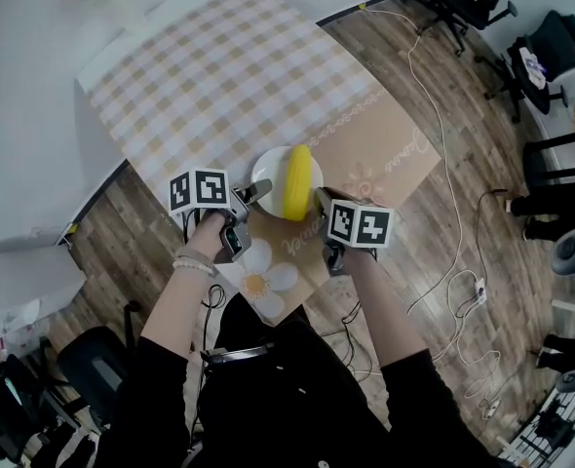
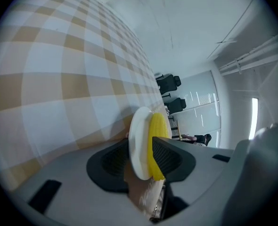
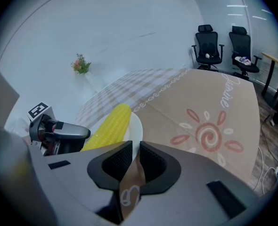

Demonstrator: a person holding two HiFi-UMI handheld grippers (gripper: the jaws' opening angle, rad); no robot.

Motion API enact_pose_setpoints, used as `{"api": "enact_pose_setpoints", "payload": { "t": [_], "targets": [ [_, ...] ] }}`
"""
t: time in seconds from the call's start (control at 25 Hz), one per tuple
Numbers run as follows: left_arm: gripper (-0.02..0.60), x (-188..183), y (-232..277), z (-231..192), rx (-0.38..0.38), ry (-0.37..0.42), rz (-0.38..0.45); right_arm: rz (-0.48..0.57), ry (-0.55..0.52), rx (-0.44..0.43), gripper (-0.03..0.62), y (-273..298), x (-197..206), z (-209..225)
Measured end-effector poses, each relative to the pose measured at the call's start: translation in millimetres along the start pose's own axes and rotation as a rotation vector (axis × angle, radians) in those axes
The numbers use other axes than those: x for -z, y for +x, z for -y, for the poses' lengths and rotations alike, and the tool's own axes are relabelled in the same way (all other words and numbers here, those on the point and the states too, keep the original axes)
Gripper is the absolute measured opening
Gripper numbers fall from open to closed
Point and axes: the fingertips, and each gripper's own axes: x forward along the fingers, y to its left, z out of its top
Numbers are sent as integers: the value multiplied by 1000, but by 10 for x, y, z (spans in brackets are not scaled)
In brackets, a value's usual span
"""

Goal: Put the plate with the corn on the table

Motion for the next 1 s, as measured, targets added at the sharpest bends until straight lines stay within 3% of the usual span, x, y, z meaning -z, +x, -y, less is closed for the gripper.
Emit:
{"api": "enact_pose_setpoints", "payload": {
  "t": [0.08, 0.24, 0.4, 0.52, 0.72, 0.92, 1.0],
  "targets": [
    [152, 28, -12, -18, -5, 3, 10, 4, -2, -1, 78, -16, 19, 28],
    [152, 467, 75, -8, -25, 55, 51, 37, -11, -19, 78, -231, 359, 333],
    [152, 294, -89, -113, -47, 75, 74, 44, -8, -24, 80, -156, 259, 238],
    [148, 420, -107, -114, -63, 102, 114, 49, -18, -28, 80, -222, 368, 336],
    [39, 10, -376, -75, -58, 164, 158, 61, 19, 14, 87, -159, 44, 152],
    [25, 159, -411, 44, -51, 243, 224, 178, -27, 0, 70, -394, 96, 198],
    [21, 20, -485, 111, -57, 282, 235, 199, -60, 4, 62, -424, -44, 88]
  ]
}}
